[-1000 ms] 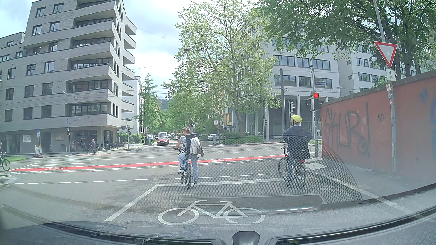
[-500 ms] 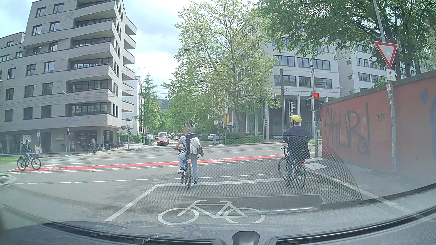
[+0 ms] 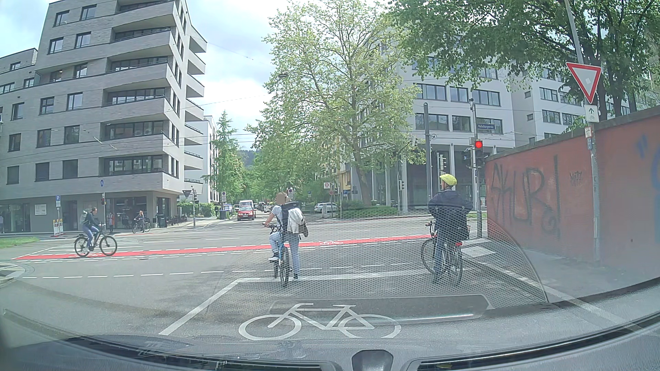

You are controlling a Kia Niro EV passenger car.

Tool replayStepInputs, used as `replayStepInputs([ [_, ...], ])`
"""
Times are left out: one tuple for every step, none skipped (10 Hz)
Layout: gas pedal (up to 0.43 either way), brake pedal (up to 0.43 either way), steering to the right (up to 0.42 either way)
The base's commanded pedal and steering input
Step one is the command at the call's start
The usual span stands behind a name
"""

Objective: Follow the waypoints while adhering to traffic rules and regulations

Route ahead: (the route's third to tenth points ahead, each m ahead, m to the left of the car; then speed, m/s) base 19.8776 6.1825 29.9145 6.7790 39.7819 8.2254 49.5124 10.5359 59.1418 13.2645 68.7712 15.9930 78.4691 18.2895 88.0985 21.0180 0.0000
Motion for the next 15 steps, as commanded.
replayStepInputs([
  [0.0,0.262,-0.015],
  [0.0,0.262,-0.016],
  [0.0,0.262,-0.016],
  [0.0,0.262,-0.016],
  [0.0,0.262,-0.016],
  [0.0,0.262,-0.015],
  [0.0,0.262,-0.016],
  [0.0,0.262,-0.016],
  [0.0,0.262,-0.016],
  [0.0,0.262,-0.015],
  [0.0,0.262,-0.016],
  [0.0,0.262,-0.016],
  [0.0,0.262,-0.015],
  [0.0,0.262,-0.016],
  [0.0,0.262,-0.015],
])
